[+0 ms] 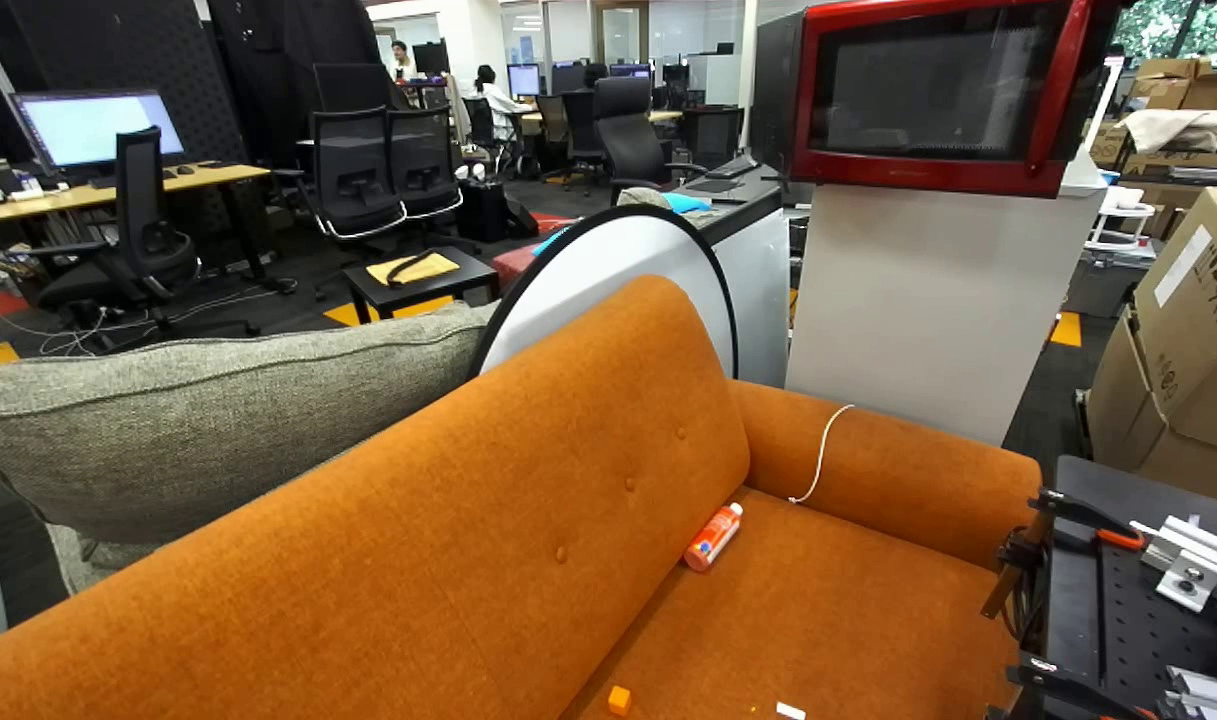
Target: Open the microwave fully
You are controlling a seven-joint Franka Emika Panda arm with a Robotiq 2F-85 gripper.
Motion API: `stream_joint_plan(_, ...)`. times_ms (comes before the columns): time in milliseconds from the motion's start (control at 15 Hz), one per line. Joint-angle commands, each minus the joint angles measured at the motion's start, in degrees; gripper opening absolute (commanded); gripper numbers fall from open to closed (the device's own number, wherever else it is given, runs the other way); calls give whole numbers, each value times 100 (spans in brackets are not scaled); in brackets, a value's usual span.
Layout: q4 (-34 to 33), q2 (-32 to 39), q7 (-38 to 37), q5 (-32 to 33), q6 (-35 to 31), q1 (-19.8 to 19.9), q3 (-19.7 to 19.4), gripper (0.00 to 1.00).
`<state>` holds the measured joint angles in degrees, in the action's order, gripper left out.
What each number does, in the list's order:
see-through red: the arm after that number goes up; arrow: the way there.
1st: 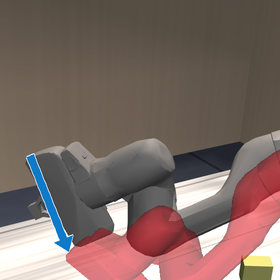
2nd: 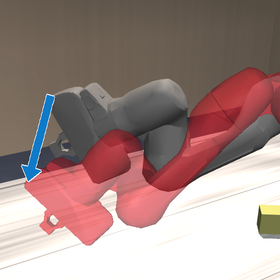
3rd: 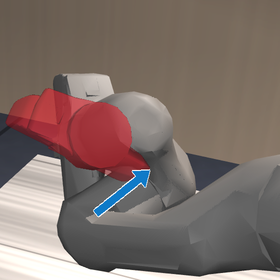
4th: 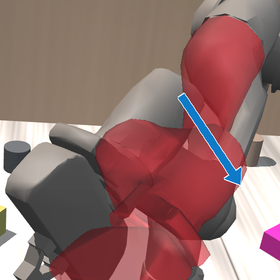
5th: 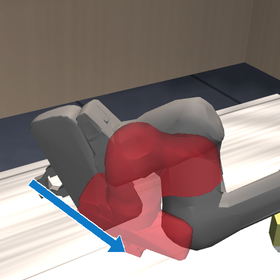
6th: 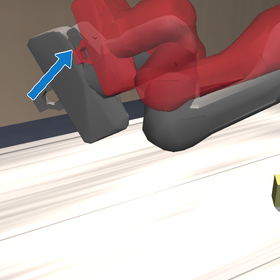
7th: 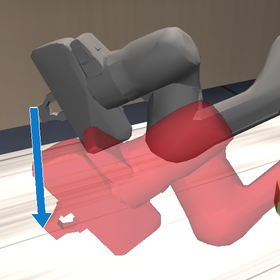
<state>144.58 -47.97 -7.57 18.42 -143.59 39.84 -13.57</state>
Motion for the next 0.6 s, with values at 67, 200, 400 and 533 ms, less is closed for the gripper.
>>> stream_joint_plan(67,-44,-127,238,-242,355,-202,-84,100)
stream_joint_plan(200,-60,-215,340,-343,595,-345,-154,100)
stream_joint_plan(400,-41,-446,472,-405,814,-530,-244,100)
stream_joint_plan(533,-78,-603,600,-489,1103,-717,-346,100)
